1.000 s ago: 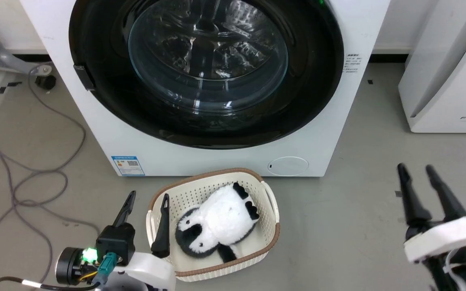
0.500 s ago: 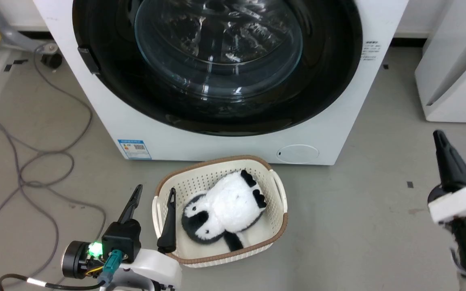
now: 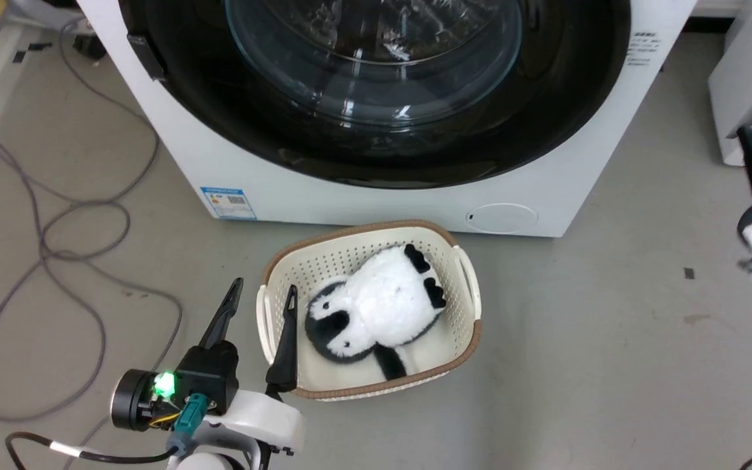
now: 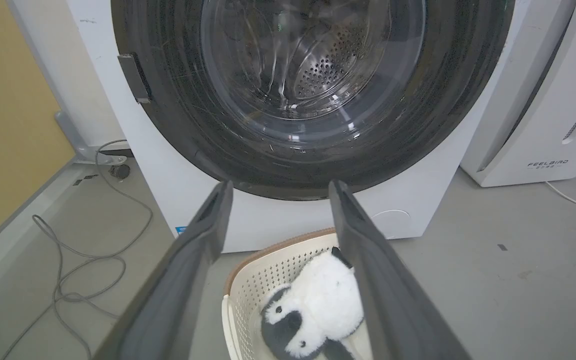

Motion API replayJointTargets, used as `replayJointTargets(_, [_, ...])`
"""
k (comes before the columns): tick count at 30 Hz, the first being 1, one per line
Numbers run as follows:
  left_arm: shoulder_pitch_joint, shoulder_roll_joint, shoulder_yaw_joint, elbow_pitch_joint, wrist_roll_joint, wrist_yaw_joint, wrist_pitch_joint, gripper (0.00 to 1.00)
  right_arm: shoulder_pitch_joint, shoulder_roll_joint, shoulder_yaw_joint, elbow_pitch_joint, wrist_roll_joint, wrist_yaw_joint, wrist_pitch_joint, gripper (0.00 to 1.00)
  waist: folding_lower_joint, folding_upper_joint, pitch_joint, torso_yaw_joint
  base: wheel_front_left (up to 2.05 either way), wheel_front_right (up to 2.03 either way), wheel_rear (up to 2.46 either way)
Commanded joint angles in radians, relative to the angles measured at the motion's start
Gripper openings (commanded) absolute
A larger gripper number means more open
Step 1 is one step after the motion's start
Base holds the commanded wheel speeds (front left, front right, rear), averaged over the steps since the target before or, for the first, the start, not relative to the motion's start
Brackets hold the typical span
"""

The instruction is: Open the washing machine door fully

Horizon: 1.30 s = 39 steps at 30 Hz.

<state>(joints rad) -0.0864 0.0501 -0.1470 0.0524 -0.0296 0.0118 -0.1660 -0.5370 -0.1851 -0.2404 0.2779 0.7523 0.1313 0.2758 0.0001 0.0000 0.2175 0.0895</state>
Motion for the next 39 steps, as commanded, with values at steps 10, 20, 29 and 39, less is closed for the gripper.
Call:
replayJointTargets(10, [-0.039, 0.003, -0.028, 0.001, -0.012, 0.012, -0.030, 1.00, -0.262, -0.010, -0.120, 0.162, 0.069, 0.000, 0.087, 0.00, -0.0001, 0.0000, 0.061, 0.040, 0.00, 0.00, 0.00])
replayJointTargets(20, [-0.067, 0.002, -0.053, -0.001, -0.023, 0.021, -0.051, 1.00, -0.501, -0.023, -0.204, 0.327, 0.089, 0.000, 0.236, 0.00, -0.0001, 0.0000, 0.127, 0.078, 0.00, 0.00, 0.00])
replayJointTargets(29, [-0.089, 0.001, -0.080, 0.005, -0.037, 0.031, -0.070, 1.00, -0.652, -0.047, -0.272, 0.473, 0.079, 0.000, 0.360, 0.00, -0.0001, 0.0000, 0.168, 0.106, 0.00, 0.00, 0.00])
replayJointTargets(39, [-0.107, 0.000, -0.122, 0.012, -0.058, 0.037, -0.093, 1.00, -0.806, -0.041, -0.345, 0.579, 0.093, -0.001, 0.504, 0.00, -0.0001, 0.0000, 0.222, 0.136, 0.00, 0.00, 0.00])
